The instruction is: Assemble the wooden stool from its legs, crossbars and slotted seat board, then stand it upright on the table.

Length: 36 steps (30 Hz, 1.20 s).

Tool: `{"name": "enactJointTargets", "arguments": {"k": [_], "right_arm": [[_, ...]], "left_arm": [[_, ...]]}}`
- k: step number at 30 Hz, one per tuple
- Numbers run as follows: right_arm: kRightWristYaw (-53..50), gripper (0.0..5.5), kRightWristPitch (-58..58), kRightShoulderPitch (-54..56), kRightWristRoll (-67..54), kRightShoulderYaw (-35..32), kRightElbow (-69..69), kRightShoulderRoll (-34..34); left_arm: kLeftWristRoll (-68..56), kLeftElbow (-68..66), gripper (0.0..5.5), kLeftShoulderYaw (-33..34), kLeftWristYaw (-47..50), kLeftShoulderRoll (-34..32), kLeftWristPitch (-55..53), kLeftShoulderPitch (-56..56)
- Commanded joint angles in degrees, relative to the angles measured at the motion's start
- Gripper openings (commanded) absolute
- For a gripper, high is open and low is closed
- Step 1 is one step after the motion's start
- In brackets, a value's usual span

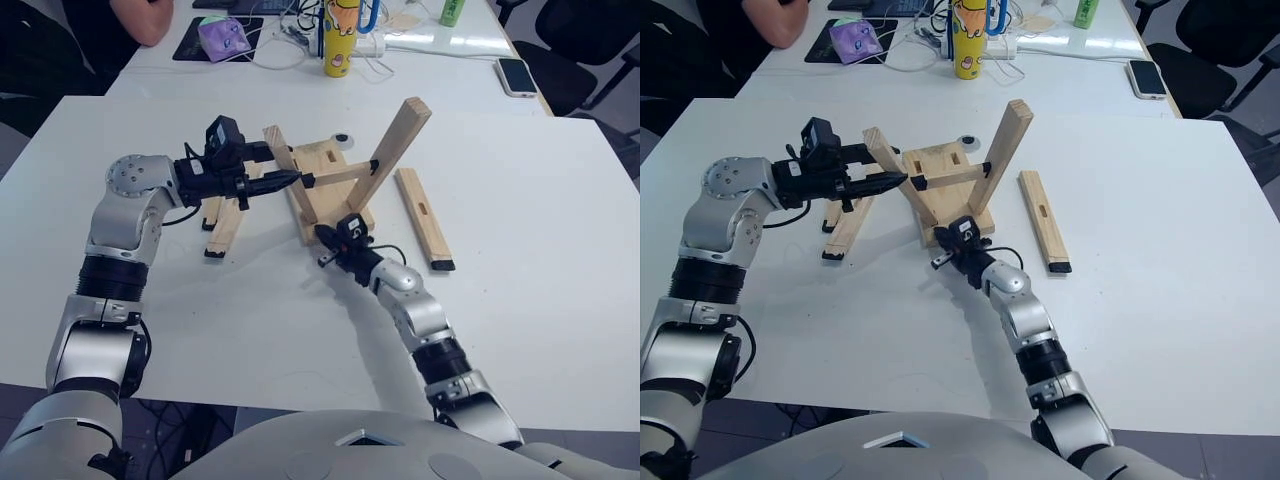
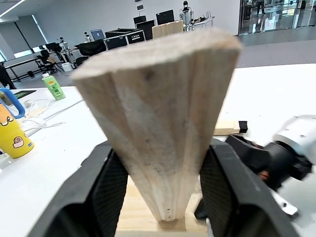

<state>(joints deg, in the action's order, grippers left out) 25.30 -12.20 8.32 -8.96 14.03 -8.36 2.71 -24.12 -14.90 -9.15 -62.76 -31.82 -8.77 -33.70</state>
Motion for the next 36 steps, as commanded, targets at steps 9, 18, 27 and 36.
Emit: {"name": "enactJointTargets", "arguments": {"k": [9, 18, 27, 36], "right_arm": [[-9.38, 0.0, -0.31, 5.24, 1.68, -2.21, 28.6, -0.87], [-15.36, 0.0, -5.04, 9.97, 19.35, 5.85, 2.7, 0.78], [-10.91, 0.0, 7.84, 6.66, 5.76, -1.91, 12.68, -2.04], [0.5, 0.0, 15.99, -4.04, -0.92, -3.48, 17.81, 4.91]], "left_arm": [[6.34, -4.22, 2.02, -6.67, -0.76, 0.09, -4.8, 3.99], [6.31, -4.95, 2.02, -7.22, -0.93, 0.39, -4.91, 2.93], [6.07, -4.43, 2.02, -6.66, -0.2, -0.08, -4.83, 3.69], [5.56, -3.88, 2.02, -5.97, -0.09, -0.74, -5.19, 3.28]]}}
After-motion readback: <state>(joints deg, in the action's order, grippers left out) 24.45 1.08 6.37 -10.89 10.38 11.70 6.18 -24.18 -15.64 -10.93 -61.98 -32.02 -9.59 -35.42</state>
